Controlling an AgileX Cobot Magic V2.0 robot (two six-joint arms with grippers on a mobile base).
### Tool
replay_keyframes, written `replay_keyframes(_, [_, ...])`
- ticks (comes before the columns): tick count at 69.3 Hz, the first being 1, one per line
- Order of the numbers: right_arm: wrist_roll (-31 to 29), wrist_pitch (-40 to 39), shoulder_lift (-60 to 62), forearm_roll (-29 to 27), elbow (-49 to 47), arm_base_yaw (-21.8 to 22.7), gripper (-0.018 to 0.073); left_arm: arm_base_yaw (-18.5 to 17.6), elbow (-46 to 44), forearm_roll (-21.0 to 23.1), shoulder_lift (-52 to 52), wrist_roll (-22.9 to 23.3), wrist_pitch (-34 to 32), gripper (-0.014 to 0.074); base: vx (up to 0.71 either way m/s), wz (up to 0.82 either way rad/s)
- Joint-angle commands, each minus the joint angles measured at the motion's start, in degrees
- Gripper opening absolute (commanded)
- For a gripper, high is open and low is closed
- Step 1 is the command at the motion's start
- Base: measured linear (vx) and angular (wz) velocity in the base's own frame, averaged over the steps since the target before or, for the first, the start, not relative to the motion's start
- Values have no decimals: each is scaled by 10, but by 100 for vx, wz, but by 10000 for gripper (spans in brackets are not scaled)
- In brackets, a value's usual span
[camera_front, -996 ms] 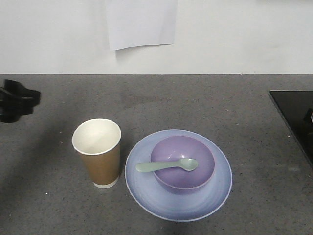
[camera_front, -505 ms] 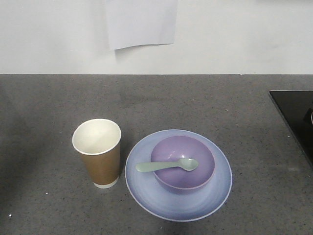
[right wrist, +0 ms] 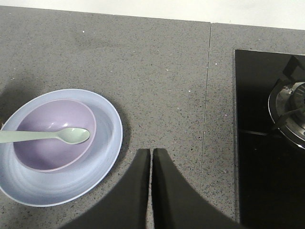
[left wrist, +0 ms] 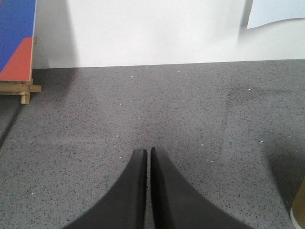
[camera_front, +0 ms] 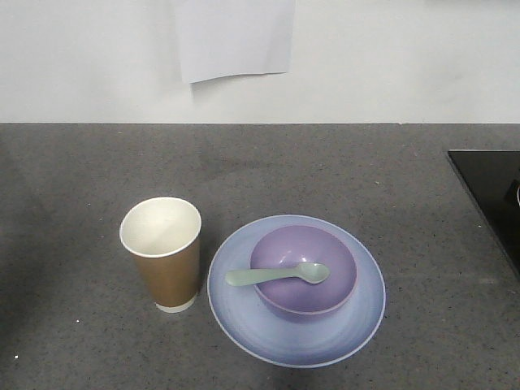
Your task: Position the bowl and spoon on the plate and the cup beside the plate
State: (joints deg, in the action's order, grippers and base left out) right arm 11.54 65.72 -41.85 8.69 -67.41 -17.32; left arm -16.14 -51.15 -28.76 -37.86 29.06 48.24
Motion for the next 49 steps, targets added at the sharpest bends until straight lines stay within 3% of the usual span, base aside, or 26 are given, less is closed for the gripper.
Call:
replay_keyframes(1, [-3, -32, -2, 9, -13, 1, -11, 0, -15, -12, 0, 7, -37, -8, 0, 0])
replay_keyframes(49, [-3, -32, -2, 8, -13, 1, -11, -8, -15, -9, 0, 7, -37, -8, 0, 0])
